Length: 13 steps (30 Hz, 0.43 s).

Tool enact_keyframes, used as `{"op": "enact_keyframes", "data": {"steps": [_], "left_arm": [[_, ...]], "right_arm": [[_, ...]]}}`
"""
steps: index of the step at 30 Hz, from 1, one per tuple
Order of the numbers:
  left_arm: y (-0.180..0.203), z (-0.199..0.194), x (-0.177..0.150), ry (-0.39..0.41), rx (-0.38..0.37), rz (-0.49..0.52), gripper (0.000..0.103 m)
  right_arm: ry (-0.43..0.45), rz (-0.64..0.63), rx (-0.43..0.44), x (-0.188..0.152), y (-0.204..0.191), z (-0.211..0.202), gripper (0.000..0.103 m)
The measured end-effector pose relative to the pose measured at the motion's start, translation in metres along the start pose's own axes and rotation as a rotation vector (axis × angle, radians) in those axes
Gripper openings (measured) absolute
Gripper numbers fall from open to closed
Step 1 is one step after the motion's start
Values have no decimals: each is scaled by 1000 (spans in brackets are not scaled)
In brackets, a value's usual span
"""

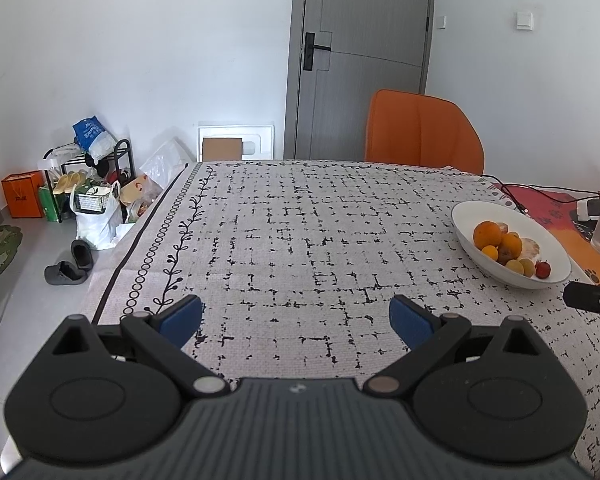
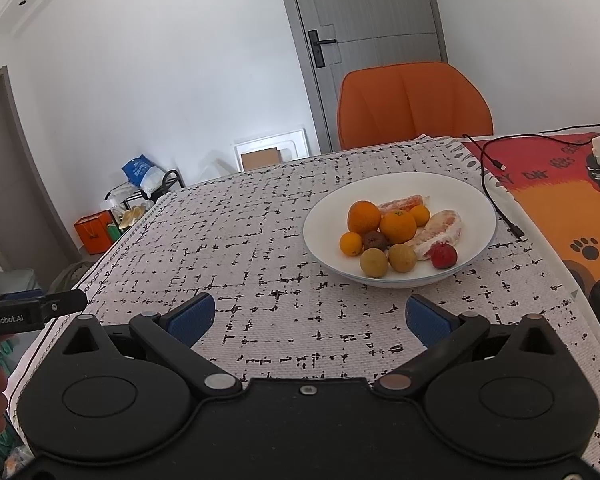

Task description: Organize fruits

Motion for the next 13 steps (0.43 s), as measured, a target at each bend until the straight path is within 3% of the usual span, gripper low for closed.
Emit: {"op": "enact_keyframes", "data": {"steps": [13], "left_arm": [[1, 3, -3, -10, -2, 7, 99]], "right_arm": [[-16, -3, -5, -5, 1, 6, 103]]}}
Point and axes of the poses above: each gripper's, at about its wrist camera, not at the fingertips, and z roughly the way its jaws point, y to its right, x to its top, the point moved 8 cm from there along z, roughly the way its jaws point, and after that the axes turned 9 degrees about -x, right-handed, at the moved point
